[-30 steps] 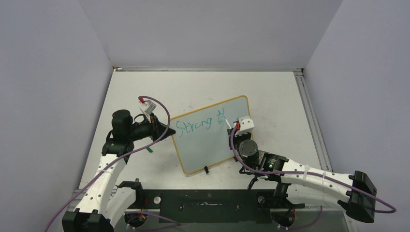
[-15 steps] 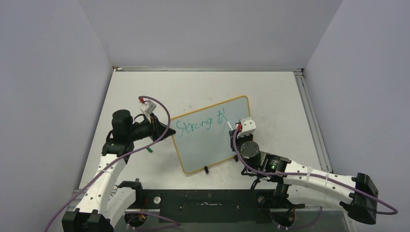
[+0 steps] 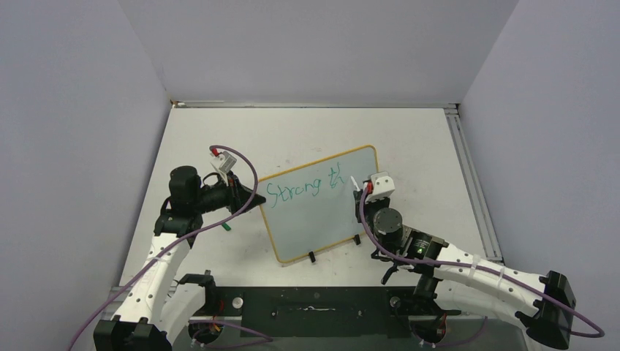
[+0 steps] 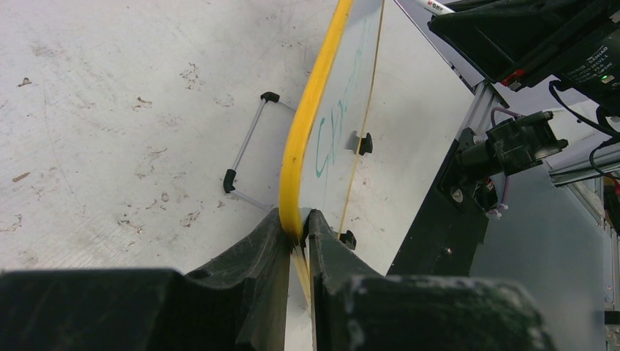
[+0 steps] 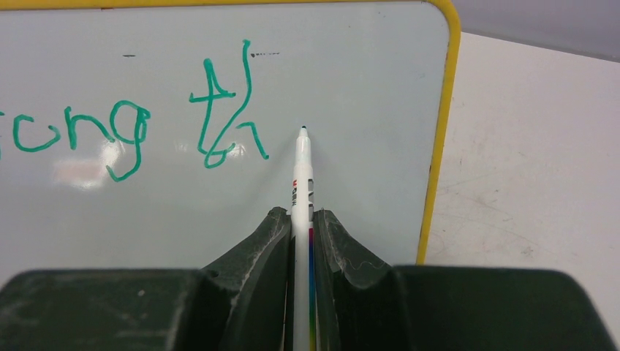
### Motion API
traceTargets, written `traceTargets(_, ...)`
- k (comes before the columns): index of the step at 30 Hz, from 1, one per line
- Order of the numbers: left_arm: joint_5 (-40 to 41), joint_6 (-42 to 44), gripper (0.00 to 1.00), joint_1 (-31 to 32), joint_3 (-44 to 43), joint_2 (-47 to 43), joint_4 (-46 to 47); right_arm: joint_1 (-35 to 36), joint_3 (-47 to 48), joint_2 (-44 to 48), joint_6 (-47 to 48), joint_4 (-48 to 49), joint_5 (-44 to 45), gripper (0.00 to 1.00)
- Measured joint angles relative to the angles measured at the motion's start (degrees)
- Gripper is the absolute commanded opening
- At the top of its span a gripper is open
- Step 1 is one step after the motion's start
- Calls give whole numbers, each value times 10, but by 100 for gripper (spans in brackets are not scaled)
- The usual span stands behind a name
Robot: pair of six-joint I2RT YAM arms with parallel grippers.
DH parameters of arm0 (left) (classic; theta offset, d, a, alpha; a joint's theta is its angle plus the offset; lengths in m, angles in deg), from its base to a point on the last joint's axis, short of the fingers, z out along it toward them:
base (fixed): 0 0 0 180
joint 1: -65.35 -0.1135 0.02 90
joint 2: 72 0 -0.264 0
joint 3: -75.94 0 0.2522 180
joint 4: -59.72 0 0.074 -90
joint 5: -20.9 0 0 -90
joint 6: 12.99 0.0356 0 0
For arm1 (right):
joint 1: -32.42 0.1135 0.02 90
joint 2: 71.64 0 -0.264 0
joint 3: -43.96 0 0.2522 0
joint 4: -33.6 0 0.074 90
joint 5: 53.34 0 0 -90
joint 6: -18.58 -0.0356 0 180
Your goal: Write a sentence on the whiteboard
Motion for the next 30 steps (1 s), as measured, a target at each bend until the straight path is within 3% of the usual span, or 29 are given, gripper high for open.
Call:
traceTargets(17, 1, 0, 0, 0, 0, 0, 0, -16, 17, -45, 44, 51, -34, 5)
traceTargets(30, 1, 0, 0, 0, 0, 0, -1, -23, 18, -33, 24, 28, -27, 5)
